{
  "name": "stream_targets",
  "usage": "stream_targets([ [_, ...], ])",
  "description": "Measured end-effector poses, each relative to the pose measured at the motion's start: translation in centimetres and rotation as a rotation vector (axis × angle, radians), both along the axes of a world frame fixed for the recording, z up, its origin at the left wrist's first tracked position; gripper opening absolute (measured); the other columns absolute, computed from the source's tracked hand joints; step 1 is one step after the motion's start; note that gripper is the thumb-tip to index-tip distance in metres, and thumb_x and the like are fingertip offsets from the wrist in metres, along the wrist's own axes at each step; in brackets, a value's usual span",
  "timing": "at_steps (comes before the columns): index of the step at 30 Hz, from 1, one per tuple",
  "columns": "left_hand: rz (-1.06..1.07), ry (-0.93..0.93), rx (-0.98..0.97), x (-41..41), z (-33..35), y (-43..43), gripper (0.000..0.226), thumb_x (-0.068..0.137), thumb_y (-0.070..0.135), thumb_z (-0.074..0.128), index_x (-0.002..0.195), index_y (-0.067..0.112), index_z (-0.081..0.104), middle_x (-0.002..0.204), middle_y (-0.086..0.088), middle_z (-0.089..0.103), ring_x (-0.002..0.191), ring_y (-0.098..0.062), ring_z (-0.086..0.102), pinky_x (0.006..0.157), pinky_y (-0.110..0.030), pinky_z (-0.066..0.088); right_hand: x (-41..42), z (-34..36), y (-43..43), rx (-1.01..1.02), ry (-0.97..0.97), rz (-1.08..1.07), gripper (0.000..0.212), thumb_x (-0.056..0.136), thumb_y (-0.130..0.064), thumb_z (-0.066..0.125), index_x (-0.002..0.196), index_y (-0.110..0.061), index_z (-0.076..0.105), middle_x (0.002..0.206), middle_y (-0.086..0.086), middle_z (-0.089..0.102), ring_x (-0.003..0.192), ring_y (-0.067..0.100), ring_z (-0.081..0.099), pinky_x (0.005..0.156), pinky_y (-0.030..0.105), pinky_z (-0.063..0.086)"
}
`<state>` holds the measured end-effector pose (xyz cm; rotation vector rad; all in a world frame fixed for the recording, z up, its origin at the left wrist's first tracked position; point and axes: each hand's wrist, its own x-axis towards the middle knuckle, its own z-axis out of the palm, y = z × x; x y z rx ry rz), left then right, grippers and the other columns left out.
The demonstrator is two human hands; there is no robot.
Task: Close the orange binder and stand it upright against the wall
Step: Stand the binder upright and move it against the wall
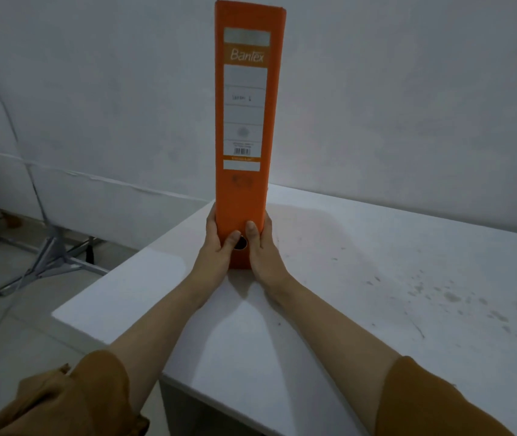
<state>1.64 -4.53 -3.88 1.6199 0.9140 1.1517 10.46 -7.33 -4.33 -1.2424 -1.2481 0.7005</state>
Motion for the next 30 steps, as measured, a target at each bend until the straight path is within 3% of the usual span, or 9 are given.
stream_targets([
  [2, -0.01, 0.025, 0.014, 0.1, 0.0, 1.4, 0.061, 0.097, 0.03, 0.041, 0.148, 0.029, 0.008, 0.152, -0.001, 0.03, 0.138, -0.027, 0.035, 0.112, -0.043, 0.033, 0.2, 0.0, 1.3, 0.005, -0.014, -0.021, 0.047, 0.101, -0.038, 0.027, 0.146, -0.027, 0.019, 0.128, -0.011, 0.043, 0.107, -0.002, 0.049, 0.082, 0.003, 0.037],
  [5, 0.002, 0.058, 0.021, 0.3, -0.1, 3.4, 0.06, 0.096, 0.031, 0.042, 0.148, 0.028, 0.011, 0.152, -0.003, 0.032, 0.137, -0.028, 0.038, 0.114, -0.046, 0.034, 0.5, -0.5, 2.9, 0.009, -0.056, -0.049, 0.048, 0.101, -0.037, 0.029, 0.147, -0.026, 0.019, 0.126, -0.014, 0.041, 0.113, 0.005, 0.045, 0.083, 0.004, 0.035],
  [11, 0.007, 0.114, 0.018, 0.3, -0.6, 6.9, 0.06, 0.094, 0.034, 0.046, 0.146, 0.025, 0.017, 0.147, -0.005, 0.041, 0.131, -0.029, 0.045, 0.105, -0.037, 0.038, 1.4, -1.6, 6.3, 0.02, -0.143, -0.098, 0.053, 0.101, -0.038, 0.031, 0.15, -0.026, 0.015, 0.13, -0.01, 0.043, 0.114, 0.007, 0.046, 0.099, 0.026, 0.039],
  [17, 0.025, 0.136, 0.0, 0.6, -0.7, 9.8, 0.058, 0.093, 0.039, 0.046, 0.145, 0.024, 0.024, 0.144, -0.006, 0.046, 0.128, -0.03, 0.049, 0.109, -0.048, 0.04, 2.2, -2.4, 9.0, -0.075, -0.244, -0.122, 0.057, 0.098, -0.045, 0.029, 0.15, -0.034, 0.007, 0.143, 0.005, 0.041, 0.127, 0.024, 0.046, 0.109, 0.047, 0.039],
  [30, 0.254, 0.099, 0.04, 2.5, -0.9, 13.4, 0.054, 0.092, 0.032, 0.053, 0.141, 0.02, 0.036, 0.142, -0.009, 0.049, 0.124, -0.03, 0.053, 0.103, -0.04, 0.043, 2.9, -2.0, 12.1, -0.125, -0.233, -0.194, 0.049, 0.1, -0.036, 0.034, 0.146, -0.021, 0.025, 0.142, 0.008, 0.045, 0.129, 0.029, 0.046, 0.109, 0.048, 0.039],
])
